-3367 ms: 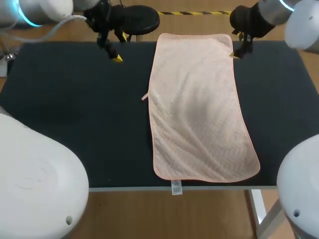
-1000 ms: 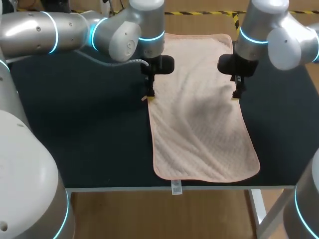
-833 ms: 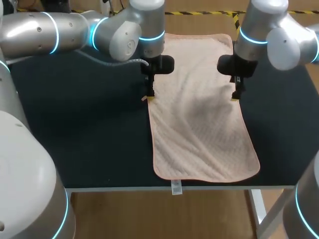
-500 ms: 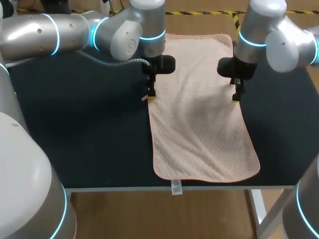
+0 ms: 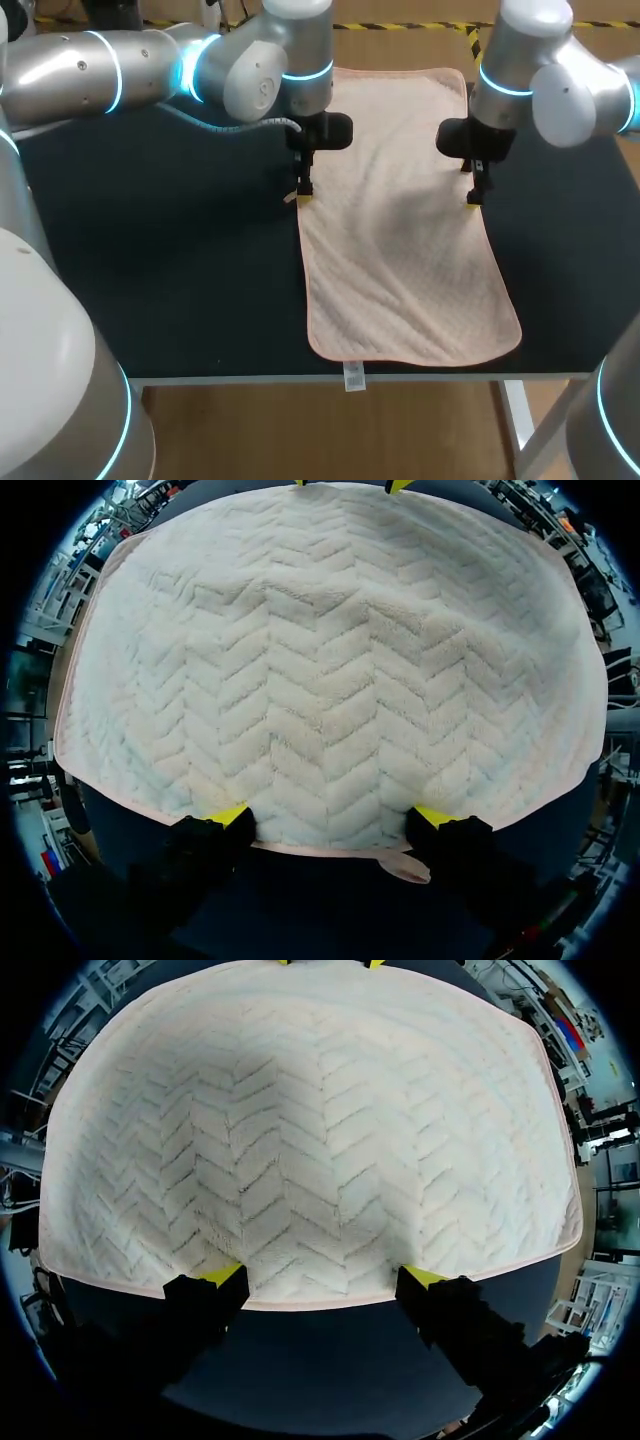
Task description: Fold the towel
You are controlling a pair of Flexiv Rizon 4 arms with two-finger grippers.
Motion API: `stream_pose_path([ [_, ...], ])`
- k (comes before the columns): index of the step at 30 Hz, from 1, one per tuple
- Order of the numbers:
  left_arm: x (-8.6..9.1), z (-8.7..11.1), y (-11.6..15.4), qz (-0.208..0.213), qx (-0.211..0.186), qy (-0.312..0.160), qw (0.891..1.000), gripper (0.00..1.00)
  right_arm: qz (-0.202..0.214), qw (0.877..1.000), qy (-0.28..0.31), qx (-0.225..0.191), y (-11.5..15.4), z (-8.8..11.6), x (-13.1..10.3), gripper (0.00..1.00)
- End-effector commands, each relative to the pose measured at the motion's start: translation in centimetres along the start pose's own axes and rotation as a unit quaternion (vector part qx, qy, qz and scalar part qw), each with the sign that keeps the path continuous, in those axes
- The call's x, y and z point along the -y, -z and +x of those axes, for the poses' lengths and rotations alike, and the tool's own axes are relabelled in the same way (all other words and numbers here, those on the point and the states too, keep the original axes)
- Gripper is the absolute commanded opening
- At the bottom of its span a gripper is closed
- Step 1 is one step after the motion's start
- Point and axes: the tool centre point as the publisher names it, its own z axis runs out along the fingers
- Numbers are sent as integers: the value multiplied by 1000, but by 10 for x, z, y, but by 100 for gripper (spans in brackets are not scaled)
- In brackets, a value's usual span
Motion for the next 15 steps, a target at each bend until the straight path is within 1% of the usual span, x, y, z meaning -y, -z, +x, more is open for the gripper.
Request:
stream_pose_path([
  [1, 2, -2, -9, -2, -3, 0, 1000, 66, 1, 1000, 1, -1, 0, -1, -1, 100],
  [2, 2, -2, -9, -2, -3, 0, 1000, 39, 1, 1000, 2, 0, 0, -1, -1, 41],
  [3, 2, -2, -9, -3, -3, 0, 1000, 26, 1, 1000, 2, 0, 1, -1, -1, 0],
  [4, 2, -2, -9, -3, -2, 0, 1000, 0, 1, 1000, 3, 1, 0, -1, -1, 0],
  [15, 0, 4, -2, 4, -1, 3, 1000, 0, -4, 1000, 0, 15, 8, 1, -3, 0],
])
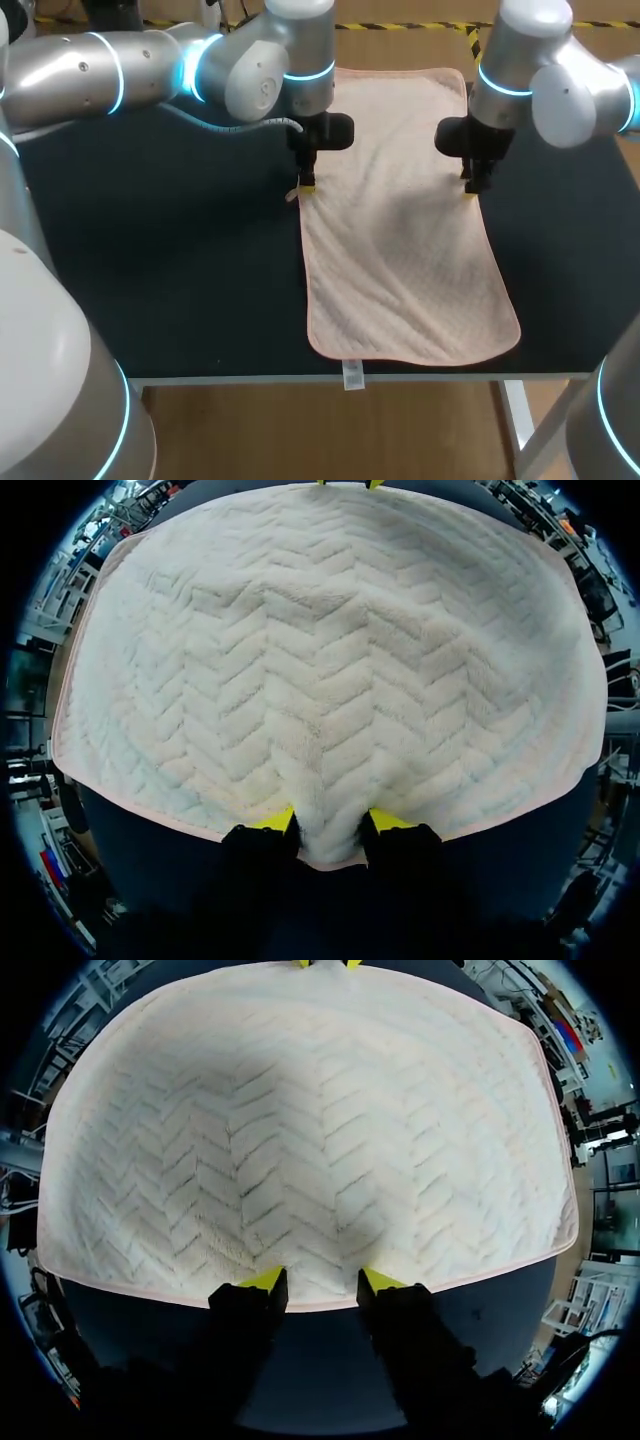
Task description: Fold the towel
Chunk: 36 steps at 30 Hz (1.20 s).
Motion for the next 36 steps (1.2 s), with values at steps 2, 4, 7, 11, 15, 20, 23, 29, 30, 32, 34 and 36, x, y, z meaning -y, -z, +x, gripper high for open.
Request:
stream_pose_path([
  [2, -2, 4, 0, 5, 1, -1, 1000, 0, -4, 1000, -1, 10, 5, 1, 0, 0],
  [4, -2, 4, 2, 8, 1, -1, 1000, 0, -6, 1000, -2, 14, 7, 0, 0, 0],
  [7, -2, 5, 4, 8, 2, -1, 1000, 0, -9, 1000, -4, 20, 8, -2, 1, 0],
  [11, -2, 5, 5, 8, 3, -3, 1000, 0, -11, 1000, -8, 25, 10, -5, 1, 0],
  [15, -1, 5, 4, 8, 2, -6, 1000, 0, -7, 1000, -9, 24, 11, -5, 2, 0],
  [20, 0, 5, 1, 4, -3, -8, 1000, 0, -2, 1000, -17, 16, 10, -4, 0, 100],
  [23, -1, 6, 0, 4, -4, -7, 1000, 0, -2, 1000, -18, 17, 9, -4, -2, 100],
  [29, -2, 6, -1, 2, -7, -6, 1000, 0, -8, 1000, -11, 16, 5, -4, -6, 100],
  [30, -2, 6, -1, 2, -7, -6, 1000, 0, -7, 1000, -9, 15, 1, -4, -5, 100],
  [32, -3, 6, -1, 1, -7, -6, 1000, 0, -6, 1000, -8, 11, -6, -5, -5, 100],
  [34, -4, 5, 0, 0, -7, -5, 1000, 0, -4, 1000, -5, 8, -9, -7, -5, 100],
  [36, -4, 5, 0, -1, -7, -5, 1000, 0, -4, 1000, -2, 8, -11, -8, -5, 100],
])
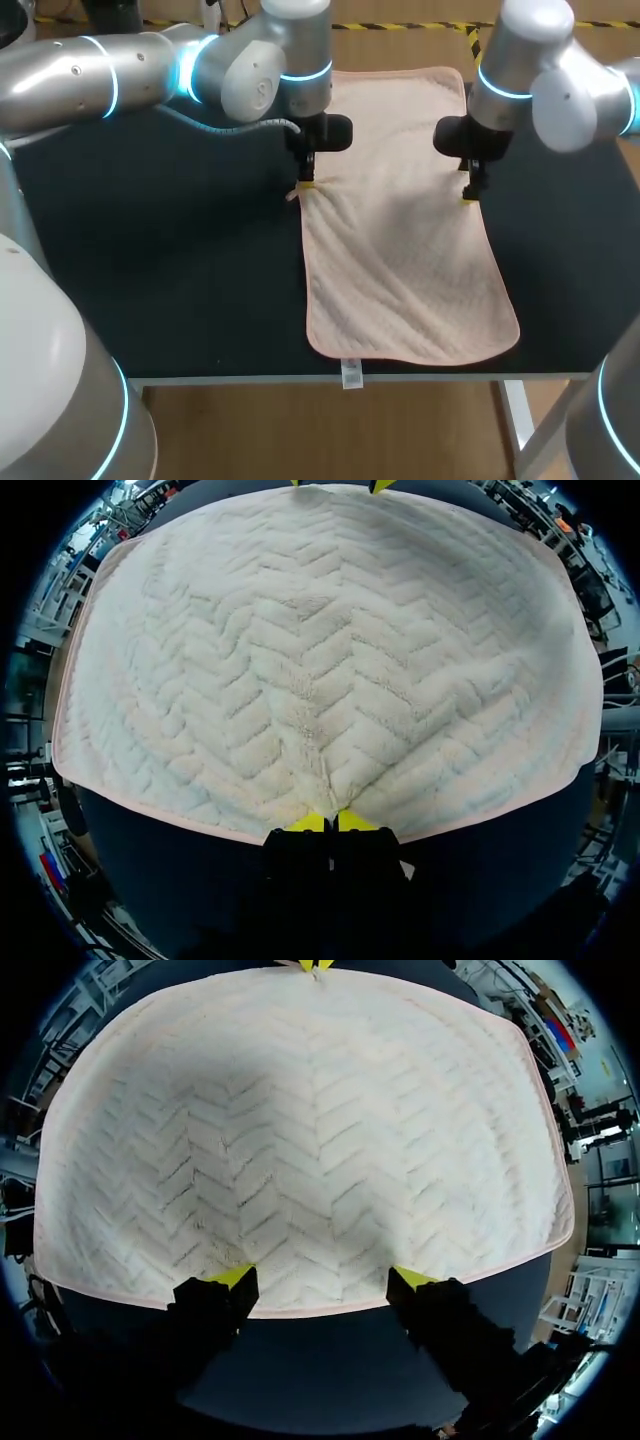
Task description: Fold the towel
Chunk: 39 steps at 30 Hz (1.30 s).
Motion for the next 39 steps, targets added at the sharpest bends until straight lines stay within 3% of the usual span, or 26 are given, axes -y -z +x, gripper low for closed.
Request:
stream_pose_path([
  [1, -1, -1, -2, -3, -3, 1, 1000, 0, 1, 1000, 4, -5, -11, -7, -2, 100],
  [6, 0, -1, -3, -3, -4, -1, 1000, 0, 4, 1000, 10, -7, -19, -7, 3, 100],
  [7, 0, -1, -3, -3, -4, -1, 1000, 0, 4, 1000, 10, -8, -19, -7, 4, 29],
  [8, 0, -1, -3, -3, -4, -1, 1000, 0, 3, 1000, 13, -8, -19, -7, 4, 0],
  [30, -3, -5, 6, 2, 5, 6, 1000, 0, -6, 1000, -2, 26, 6, -15, 6, 0],
  [34, -6, -8, 19, 4, 20, 10, 1000, 0, -10, 999, 2, 43, 22, -19, 5, 0],
  [39, -16, -13, 53, 14, 56, 18, 998, 0, -20, 996, 16, 84, 57, -28, 1, 0],
])
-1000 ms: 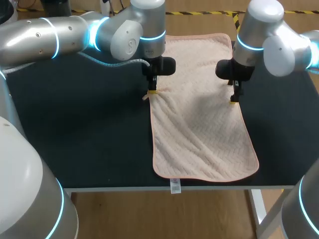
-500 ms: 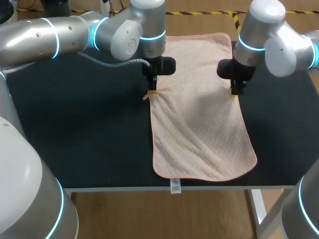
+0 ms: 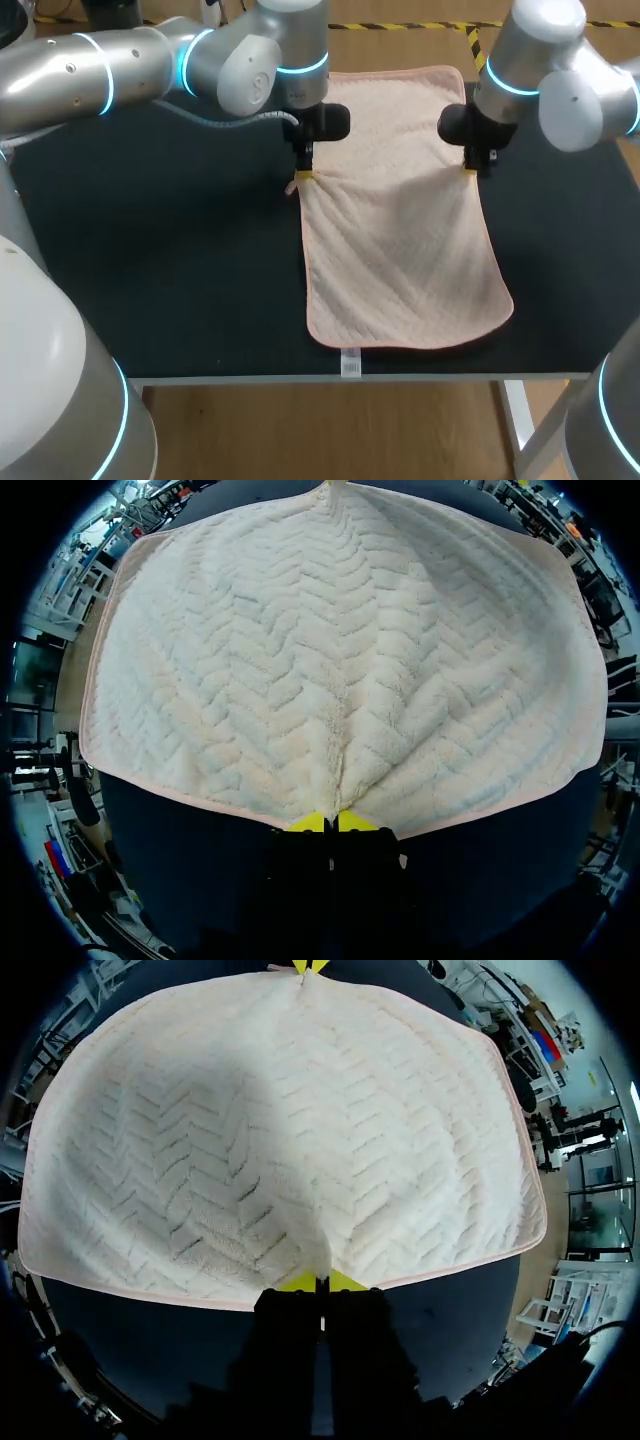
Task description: Fold the towel
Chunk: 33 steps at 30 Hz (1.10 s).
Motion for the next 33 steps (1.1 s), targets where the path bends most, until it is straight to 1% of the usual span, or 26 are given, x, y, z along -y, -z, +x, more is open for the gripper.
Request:
stream_pose_path([
  [1, -14, 5, 42, 8, 31, 5, 999, 0, -3, 1000, 7, 28, 39, -1, 0, 0],
  [5, -22, -1, 84, 21, 70, 3, 997, 0, -17, 998, 16, 64, 71, -20, -11, 0],
  [9, -30, -5, 127, 32, 109, 3, 994, 0, -33, 994, 46, 94, 105, -34, -27, 0],
  [13, -44, -11, 164, 39, 143, 23, 989, 0, -51, 989, 64, 124, 136, -49, -41, 0],
  [17, -57, -18, 199, 34, 181, 41, 982, 0, -73, 984, 72, 149, 167, -67, -58, 0],
  [18, -61, -21, 211, 32, 194, 45, 979, 0, -81, 980, 78, 162, 178, -73, -64, 0],
  [20, -66, -24, 226, 28, 211, 48, 976, 0, -92, 977, 84, 175, 190, -80, -72, 0],
  [21, -70, -27, 238, 26, 227, 51, 972, 0, -99, 973, 89, 186, 199, -85, -78, 0],
  [22, -72, -28, 244, 25, 233, 52, 971, 0, -103, 972, 92, 192, 203, -88, -81, 0],
  [24, -79, -35, 266, 19, 256, 55, 965, 0, -114, 966, 101, 207, 218, -96, -91, 0],
  [25, -81, -38, 272, 15, 265, 55, 963, 0, -118, 964, 104, 213, 222, -99, -94, 0],
  [27, -87, -44, 294, 11, 290, 53, 956, 0, -127, 959, 111, 226, 236, -106, -103, 0],
  [28, -89, -46, 301, 9, 298, 53, 953, 0, -129, 958, 114, 231, 239, -107, -105, 0],
  [30, -93, -52, 322, 4, 323, 48, 945, 0, -140, 951, 121, 247, 255, -113, -113, 0],
  [33, -98, -58, 345, -2, 351, 47, 935, 0, -154, 942, 127, 270, 277, -122, -123, 0],
])
